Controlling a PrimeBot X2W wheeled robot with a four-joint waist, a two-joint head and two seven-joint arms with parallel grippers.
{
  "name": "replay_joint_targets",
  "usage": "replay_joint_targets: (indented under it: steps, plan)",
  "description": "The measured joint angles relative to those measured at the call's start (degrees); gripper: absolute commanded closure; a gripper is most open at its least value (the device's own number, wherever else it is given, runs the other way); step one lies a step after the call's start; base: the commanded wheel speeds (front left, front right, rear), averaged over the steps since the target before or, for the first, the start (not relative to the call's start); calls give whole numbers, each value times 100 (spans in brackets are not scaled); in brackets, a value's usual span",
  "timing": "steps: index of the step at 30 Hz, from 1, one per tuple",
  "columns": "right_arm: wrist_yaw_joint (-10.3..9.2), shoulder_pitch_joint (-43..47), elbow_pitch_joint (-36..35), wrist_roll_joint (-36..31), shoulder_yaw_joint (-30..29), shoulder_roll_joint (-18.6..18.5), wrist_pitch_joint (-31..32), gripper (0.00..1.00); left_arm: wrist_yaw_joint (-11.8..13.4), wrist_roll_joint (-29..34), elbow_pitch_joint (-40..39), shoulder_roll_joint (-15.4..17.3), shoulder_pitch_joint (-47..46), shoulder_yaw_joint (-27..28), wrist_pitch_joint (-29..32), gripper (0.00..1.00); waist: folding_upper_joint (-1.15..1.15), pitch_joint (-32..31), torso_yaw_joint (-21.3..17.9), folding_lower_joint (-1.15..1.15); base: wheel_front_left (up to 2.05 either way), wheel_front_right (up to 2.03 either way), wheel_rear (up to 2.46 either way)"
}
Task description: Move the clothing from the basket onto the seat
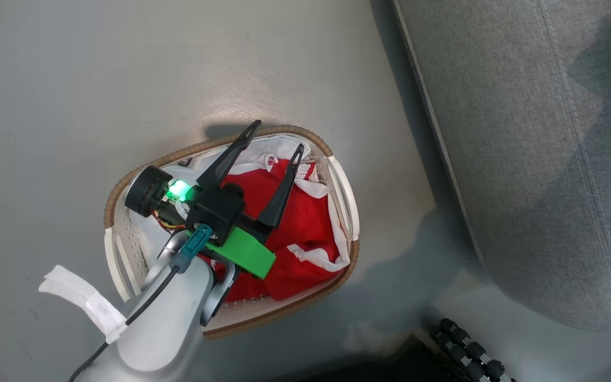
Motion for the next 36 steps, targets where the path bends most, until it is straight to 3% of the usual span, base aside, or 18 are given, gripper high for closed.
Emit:
replay_joint_targets:
  steps: [1,2,5,21,36]
  plan:
    - [-1,65,-34,-30,1,48,0,100,0,5,10,-9,0,-5,0,0,0,8,20,0,0,0,0]
    - [-1,137,-76,-44,13,86,0,93,0,5,14,-18,-1,-7,0,0,0,6,27,0,0,0,0]
    - [0,420,-296,-92,13,226,0,0,0,4,16,-44,0,15,0,0,0,-42,16,0,0,0,0]
    - [0,1956,-1447,-133,221,380,0,0,-1,-152,99,-309,296,255,0,0,0,-900,-51,-1,0,0,0]
    - [-1,2420,-1611,58,703,269,0,0,-4,-414,100,-532,962,1084,0,0,0,-2247,238,-1,0,0,0]
